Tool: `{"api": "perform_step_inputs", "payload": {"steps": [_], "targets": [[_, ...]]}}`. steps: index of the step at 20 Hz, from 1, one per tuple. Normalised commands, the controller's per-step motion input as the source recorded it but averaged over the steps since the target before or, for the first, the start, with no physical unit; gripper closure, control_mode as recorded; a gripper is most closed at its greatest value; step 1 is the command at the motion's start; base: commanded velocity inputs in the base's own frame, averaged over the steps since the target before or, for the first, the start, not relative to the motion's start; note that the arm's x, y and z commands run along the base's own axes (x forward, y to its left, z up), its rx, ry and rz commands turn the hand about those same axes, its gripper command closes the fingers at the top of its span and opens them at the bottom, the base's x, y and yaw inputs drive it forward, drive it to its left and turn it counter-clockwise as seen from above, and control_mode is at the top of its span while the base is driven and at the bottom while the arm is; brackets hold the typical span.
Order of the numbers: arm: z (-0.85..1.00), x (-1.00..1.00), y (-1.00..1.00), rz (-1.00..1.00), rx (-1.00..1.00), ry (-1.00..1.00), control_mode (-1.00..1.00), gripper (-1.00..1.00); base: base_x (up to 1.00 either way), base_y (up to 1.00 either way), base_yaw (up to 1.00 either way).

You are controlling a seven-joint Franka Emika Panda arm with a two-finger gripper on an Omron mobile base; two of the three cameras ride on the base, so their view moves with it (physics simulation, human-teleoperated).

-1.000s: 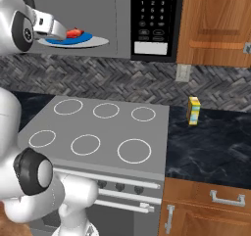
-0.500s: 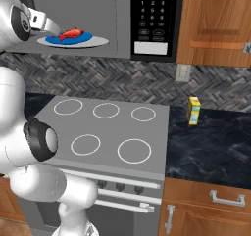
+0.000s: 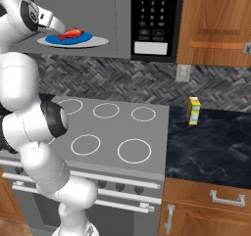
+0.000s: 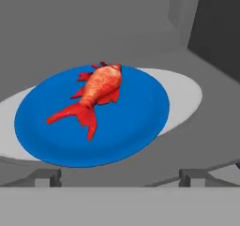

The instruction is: Pick the fish from the microwave and place it on plate located on the counter.

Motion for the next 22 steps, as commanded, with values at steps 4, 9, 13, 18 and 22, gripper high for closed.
{"api": "perform_step_inputs", "payload": {"steps": [4, 9, 13, 18, 22], "targets": [[-0.10, 0.51, -0.11, -0.04, 0.08, 0.06, -1.00, -1.00, 0.00, 0.00, 0.00], [-0.05, 0.43, -0.10, 0.00, 0.04, 0.04, -1.00, -1.00, 0.00, 0.00, 0.00], [-0.19, 0.37, 0.00, 0.00, 0.00, 0.00, -1.00, -1.00, 0.00, 0.00, 0.00], [-0.20, 0.38, 0.00, 0.00, 0.00, 0.02, -1.00, -1.00, 0.00, 0.00, 0.00], [-0.08, 0.40, 0.01, 0.00, 0.00, 0.04, -1.00, -1.00, 0.00, 0.00, 0.00]]}}
